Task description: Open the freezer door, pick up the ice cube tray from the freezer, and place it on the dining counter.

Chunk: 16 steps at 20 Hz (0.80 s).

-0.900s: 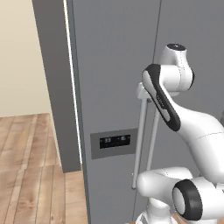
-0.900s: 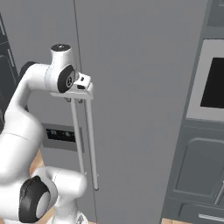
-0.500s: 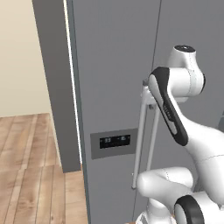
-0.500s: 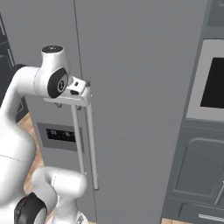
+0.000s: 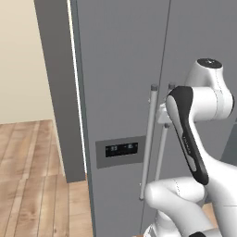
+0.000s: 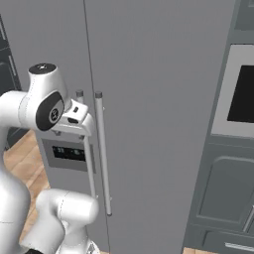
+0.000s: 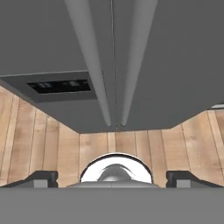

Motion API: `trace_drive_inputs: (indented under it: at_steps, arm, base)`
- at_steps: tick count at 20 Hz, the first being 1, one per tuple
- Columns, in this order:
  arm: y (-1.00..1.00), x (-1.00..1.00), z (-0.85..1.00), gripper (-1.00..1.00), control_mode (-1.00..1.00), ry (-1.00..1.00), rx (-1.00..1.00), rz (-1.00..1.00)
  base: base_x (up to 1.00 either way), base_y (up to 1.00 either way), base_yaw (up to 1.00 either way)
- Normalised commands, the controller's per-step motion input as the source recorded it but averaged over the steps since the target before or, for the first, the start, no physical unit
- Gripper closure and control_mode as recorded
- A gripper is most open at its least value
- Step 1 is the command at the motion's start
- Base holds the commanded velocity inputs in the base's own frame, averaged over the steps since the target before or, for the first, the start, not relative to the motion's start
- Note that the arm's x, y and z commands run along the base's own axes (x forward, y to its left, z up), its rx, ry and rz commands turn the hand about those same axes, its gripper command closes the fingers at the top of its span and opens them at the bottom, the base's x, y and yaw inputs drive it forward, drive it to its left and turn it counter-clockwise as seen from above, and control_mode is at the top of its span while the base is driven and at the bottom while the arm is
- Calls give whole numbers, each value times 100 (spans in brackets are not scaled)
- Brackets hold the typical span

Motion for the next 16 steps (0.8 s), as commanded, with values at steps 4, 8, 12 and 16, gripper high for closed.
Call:
trace_drive_inputs:
  at_steps: [4, 8, 12, 16]
  arm:
    - [0, 0, 0, -100, -100, 0, 0, 0]
    - [0, 0, 0, -100, 100, 0, 0, 0]
    - [0, 0, 0, -100, 100, 0, 0, 0]
    - [0, 0, 0, -100, 100, 0, 0, 0]
  base:
    - [0, 0, 0]
    - [0, -5, 0]
    - [1, -82, 0]
    - [21, -99, 0]
